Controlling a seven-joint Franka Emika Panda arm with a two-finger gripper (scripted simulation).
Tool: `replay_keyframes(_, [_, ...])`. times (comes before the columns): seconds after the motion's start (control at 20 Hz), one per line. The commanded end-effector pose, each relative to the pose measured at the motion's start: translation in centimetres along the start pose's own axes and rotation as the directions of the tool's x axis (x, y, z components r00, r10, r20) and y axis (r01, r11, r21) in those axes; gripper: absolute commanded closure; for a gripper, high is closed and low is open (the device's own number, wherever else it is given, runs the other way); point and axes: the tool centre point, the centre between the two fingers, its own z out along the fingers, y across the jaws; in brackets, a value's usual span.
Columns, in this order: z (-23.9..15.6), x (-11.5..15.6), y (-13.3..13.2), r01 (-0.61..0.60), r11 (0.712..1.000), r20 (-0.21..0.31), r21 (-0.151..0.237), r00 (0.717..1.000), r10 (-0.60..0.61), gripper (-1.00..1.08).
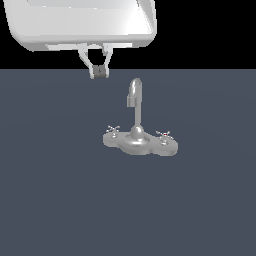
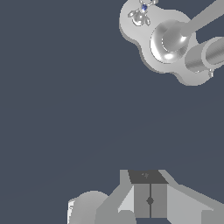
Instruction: Turn on the faucet by rotating a designated handle.
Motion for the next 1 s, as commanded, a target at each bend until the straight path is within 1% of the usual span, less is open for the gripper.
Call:
replay_keyframes(0.0, [1.4,3.2,-1.4,0.099,0.995,-0.022,-0.016,0.995,-0.1,0.91])
replay_keyframes(0.05, [2.3,4.3,-1.3,0.148,0.988,-0.024,-0.044,0.989,-0.149,0.81])
replay_keyframes(0.1, [2.9,5.5,-0.5,0.161,0.985,-0.035,-0.062,0.986,-0.163,0.51])
replay_keyframes(0.15, [4.3,6.0,0.2,0.171,0.985,-0.032,-0.036,0.984,-0.173,0.42])
replay_keyframes(0.2, [6.8,5.9,-0.6,0.216,0.976,-0.008,-0.036,0.976,-0.216,0.19])
replay_keyframes(0.25, [7.0,8.1,-1.1,0.306,0.95,-0.019,-0.067,0.951,-0.308,-0.07])
replay_keyframes(0.3, [6.6,7.9,-3.1,0.346,0.935,-0.023,-0.081,0.937,-0.349,-0.07])
replay_keyframes(0.35, [6.5,9.7,-5.3,0.427,0.899,-0.046,-0.099,0.901,-0.432,-0.17])
replay_keyframes(0.45, [8.6,11.5,-0.3,0.411,0.905,-0.054,-0.111,0.906,-0.419,-0.49])
replay_keyframes(0.5, [7.7,14.0,-2.6,0.476,0.868,-0.088,-0.144,0.867,-0.49,-0.5])
replay_keyframes(0.55, [9.5,14.4,-1.4,0.457,0.88,-0.083,-0.126,0.88,-0.469,-0.63])
replay_keyframes(0.6, [10.2,15.5,-2.5,0.509,0.848,-0.089,-0.147,0.847,-0.524,-0.55])
replay_keyframes(0.65, [10.8,16.7,-0.8,0.527,0.834,-0.104,-0.161,0.832,-0.545,-0.51])
replay_keyframes(0.7, [13.7,15.7,0.0,0.522,0.845,-0.074,-0.115,0.844,-0.532,-0.46])
replay_keyframes(0.75, [13.0,18.3,1.2,0.517,0.838,-0.105,-0.174,0.837,-0.537,-0.41])
replay_keyframes(0.8, [15.5,17.8,1.6,0.596,0.784,-0.061,-0.175,0.788,-0.613,-0.21])
replay_keyframes(0.85, [15.6,17.8,1.3,0.599,0.781,-0.058,-0.175,0.785,-0.616,-0.21])
replay_keyframes(0.9, [14.9,19.6,1.9,0.612,0.762,-0.044,-0.213,0.773,-0.633,-0.65])
replay_keyframes(0.95, [16.2,20.1,4.8,0.536,0.819,-0.09,-0.206,0.823,-0.561,-0.52])
